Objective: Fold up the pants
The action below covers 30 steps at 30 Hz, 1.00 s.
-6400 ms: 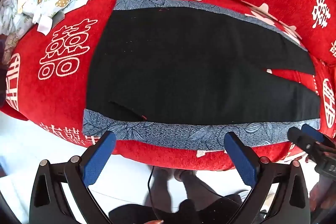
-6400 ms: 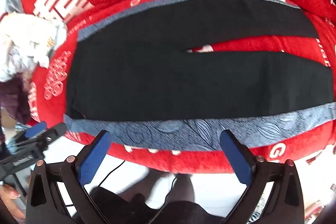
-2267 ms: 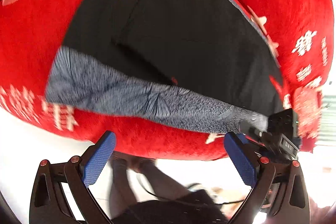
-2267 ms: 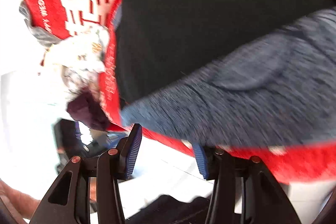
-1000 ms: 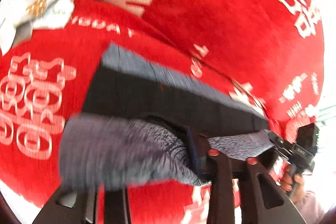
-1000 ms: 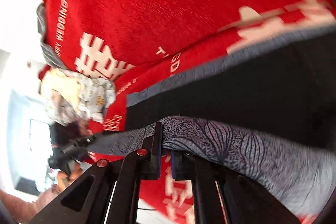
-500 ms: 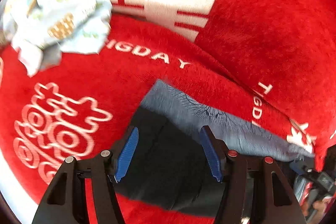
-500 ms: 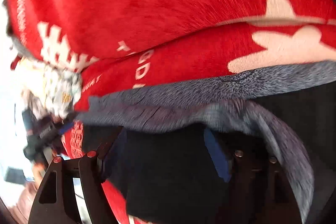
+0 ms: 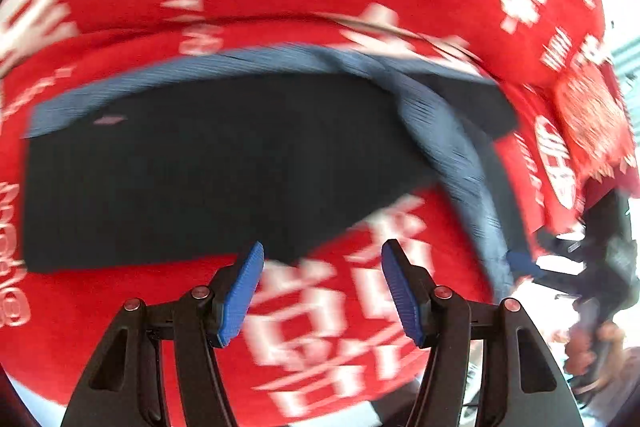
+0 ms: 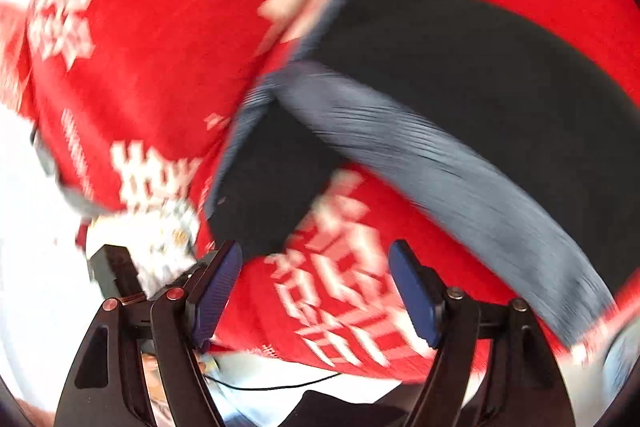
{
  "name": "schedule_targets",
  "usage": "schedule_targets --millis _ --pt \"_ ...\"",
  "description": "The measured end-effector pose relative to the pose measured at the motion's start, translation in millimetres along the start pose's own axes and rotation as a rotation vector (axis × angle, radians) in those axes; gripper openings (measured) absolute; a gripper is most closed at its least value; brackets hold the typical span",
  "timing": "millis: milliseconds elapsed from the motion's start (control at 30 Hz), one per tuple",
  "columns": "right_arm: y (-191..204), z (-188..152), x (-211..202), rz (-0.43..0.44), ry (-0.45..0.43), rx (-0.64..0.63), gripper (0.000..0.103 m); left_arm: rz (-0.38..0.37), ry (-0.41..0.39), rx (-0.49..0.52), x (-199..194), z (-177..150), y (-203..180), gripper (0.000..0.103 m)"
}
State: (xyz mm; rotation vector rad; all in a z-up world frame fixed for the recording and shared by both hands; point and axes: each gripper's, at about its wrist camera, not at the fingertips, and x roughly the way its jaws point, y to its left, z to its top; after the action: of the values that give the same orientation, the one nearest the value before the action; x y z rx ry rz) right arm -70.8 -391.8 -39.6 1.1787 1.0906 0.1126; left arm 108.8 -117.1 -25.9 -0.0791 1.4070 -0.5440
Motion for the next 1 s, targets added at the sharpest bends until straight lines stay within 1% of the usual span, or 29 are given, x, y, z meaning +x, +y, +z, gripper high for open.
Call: schedule_targets --millis 100,167,200,233,333,400,433,467,533,567,667,700,733,767,800,833,867,900,967,1000 --pt "-44.3 -0.9 -21.4 -0.063 -0.022 0.048 0.079 -0.053 0.053 0.046 29.9 -3.3 -49.1 0.063" --pt "-74.5 4.8 -31.0 -0.098 -0.002 0.065 0.079 -0.069 0.099 0.075 57.7 -4.8 -80.4 0.063" --pt "-90.9 7.8 -34.4 -0.119 0.025 0.069 0.079 -0.071 0.121 0.071 69.9 -3.3 -89.4 0.063" --pt "-103.3 10.6 -38.3 -0.121 0.041 0.071 0.079 -0.076 0.139 0.06 81.3 -3.5 -96.7 0.063" --pt "-127.1 9.6 -43.5 -0.086 0.113 0.081 0.079 -0.082 0.193 0.022 113.6 -7.5 -126.6 0.063" --pt "-142.1 8.1 -44.0 -0.048 0.169 0.093 0.079 -0.084 0.186 0.021 121.4 -10.3 -144.3 0.064" --pt "-145.6 8.5 -42.4 -0.023 0.185 0.09 0.077 -0.083 0.18 0.024 123.6 -11.6 -151.9 0.073" --pt "-147.6 10.5 -40.3 0.012 0.197 0.081 0.076 -0.082 0.177 0.022 127.3 -10.6 -157.0 0.075" --pt "-149.4 15.8 -35.6 0.078 0.214 0.078 0.071 -0.081 0.175 0.009 129.9 -9.5 -165.9 0.076" --pt "-150.1 18.3 -32.6 0.098 0.223 0.08 0.07 -0.08 0.18 0.003 131.0 -8.1 -169.8 0.076" --pt "-153.5 23.4 -21.8 0.118 0.261 0.079 0.07 -0.1 0.191 -0.024 135.7 -3.4 -170.6 0.076" --pt "-151.5 21.4 -17.8 0.12 0.268 0.088 0.065 -0.102 0.199 -0.032 138.4 -3.7 -173.3 0.075" --pt "-152.9 20.7 -16.5 0.111 0.276 0.103 0.043 -0.098 0.202 -0.034 139.6 -4.0 -175.5 0.074" --pt "-158.3 19.4 -16.2 0.117 0.288 0.127 0.025 -0.102 0.198 -0.033 139.1 -3.6 -175.6 0.069" --pt "-160.7 19.5 -20.1 0.136 0.28 0.158 0.017 -0.102 0.192 -0.028 139.4 -3.2 -178.0 0.046" --pt "-156.1 21.4 -25.5 0.146 0.261 0.154 0.015 -0.096 0.205 -0.017 143.0 -1.6 -182.9 0.027" --pt "-147.1 25.5 -32.4 0.166 0.245 0.136 0.015 -0.106 0.221 -0.019 141.7 0.7 -184.0 0.023" --pt "-137.7 30.1 -38.2 0.189 0.228 0.121 0.014 -0.116 0.211 -0.025 135.8 5.3 -187.1 0.022" --pt "-112.4 48.0 -54.0 0.239 0.175 0.063 0.013 -0.139 0.156 0.0 117.4 17.1 -195.2 0.022" --pt "-93.4 65.4 -64.5 0.257 0.126 0.015 0.01 -0.148 0.124 0.016 107.2 25.5 -199.8 0.022"
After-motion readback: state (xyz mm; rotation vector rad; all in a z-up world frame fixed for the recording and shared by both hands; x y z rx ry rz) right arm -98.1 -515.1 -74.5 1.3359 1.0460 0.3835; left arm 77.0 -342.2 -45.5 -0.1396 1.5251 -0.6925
